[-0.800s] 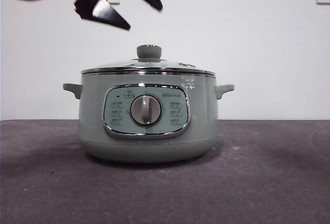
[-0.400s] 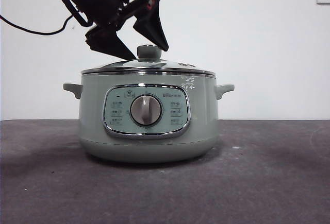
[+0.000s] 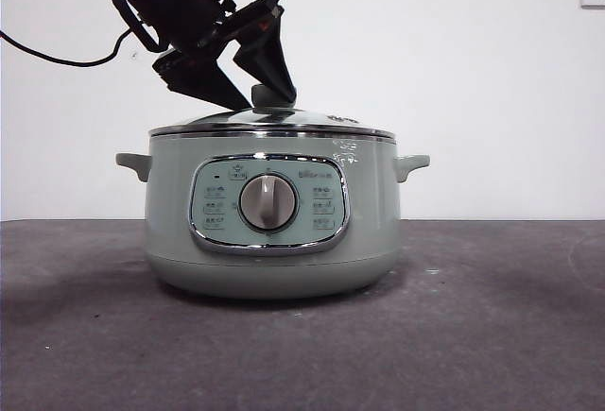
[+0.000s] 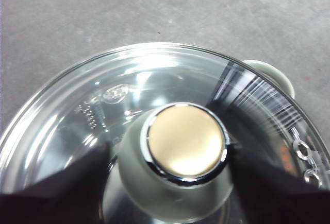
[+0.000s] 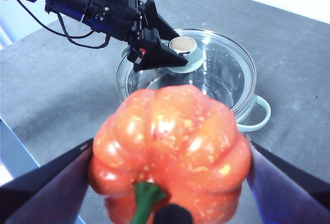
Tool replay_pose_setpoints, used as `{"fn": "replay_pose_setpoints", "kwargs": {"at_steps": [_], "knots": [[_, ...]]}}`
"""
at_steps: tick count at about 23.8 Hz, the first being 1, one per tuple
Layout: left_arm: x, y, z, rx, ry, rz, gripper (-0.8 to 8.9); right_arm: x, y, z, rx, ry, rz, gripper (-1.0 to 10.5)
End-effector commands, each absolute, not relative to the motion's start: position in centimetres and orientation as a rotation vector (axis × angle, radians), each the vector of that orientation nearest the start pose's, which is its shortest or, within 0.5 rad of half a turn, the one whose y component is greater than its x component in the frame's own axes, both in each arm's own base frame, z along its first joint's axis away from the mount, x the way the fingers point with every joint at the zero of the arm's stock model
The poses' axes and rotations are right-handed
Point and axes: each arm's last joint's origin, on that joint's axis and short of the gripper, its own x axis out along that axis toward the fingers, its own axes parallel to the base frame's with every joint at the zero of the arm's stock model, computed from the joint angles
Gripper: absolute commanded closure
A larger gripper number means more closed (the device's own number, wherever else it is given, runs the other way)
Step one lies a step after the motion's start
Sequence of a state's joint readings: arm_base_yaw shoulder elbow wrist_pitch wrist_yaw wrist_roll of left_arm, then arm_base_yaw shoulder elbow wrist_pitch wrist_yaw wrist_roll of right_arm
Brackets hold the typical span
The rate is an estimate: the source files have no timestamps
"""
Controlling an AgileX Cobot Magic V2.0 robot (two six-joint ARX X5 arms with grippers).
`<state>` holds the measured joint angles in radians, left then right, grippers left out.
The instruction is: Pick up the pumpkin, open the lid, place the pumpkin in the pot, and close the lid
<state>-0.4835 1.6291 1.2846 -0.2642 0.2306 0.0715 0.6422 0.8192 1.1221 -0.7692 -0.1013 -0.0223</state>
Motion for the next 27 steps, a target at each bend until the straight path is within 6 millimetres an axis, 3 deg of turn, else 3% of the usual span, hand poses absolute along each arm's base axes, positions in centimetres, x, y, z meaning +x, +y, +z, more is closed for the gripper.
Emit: {"fn": "replay_pose_setpoints", "kwargs": {"at_steps": [1,5,9,19,27], "knots": [[31.9,-17.9,28.4,0.156,0.591,-0.732,6.49,11.2,8.7,38.3,-0.142,0.45,0.732,9.6],[31.9,-17.9,28.5,0.155,0.586,-0.733,6.67,11.2,8.7,38.3,-0.142,0.451,0.732,9.6],[32.0,-17.9,28.5,0.154,0.581,-0.733,8.25,11.2,8.7,38.3,-0.142,0.452,0.732,9.6],[31.7,-17.7,30.3,0.131,0.48,-0.73,8.22,11.2,8.8,38.3,-0.143,0.454,0.732,9.6],[29.7,-15.5,34.1,0.115,0.384,-0.698,8.22,11.3,8.8,38.3,-0.143,0.453,0.73,9.6]]}}
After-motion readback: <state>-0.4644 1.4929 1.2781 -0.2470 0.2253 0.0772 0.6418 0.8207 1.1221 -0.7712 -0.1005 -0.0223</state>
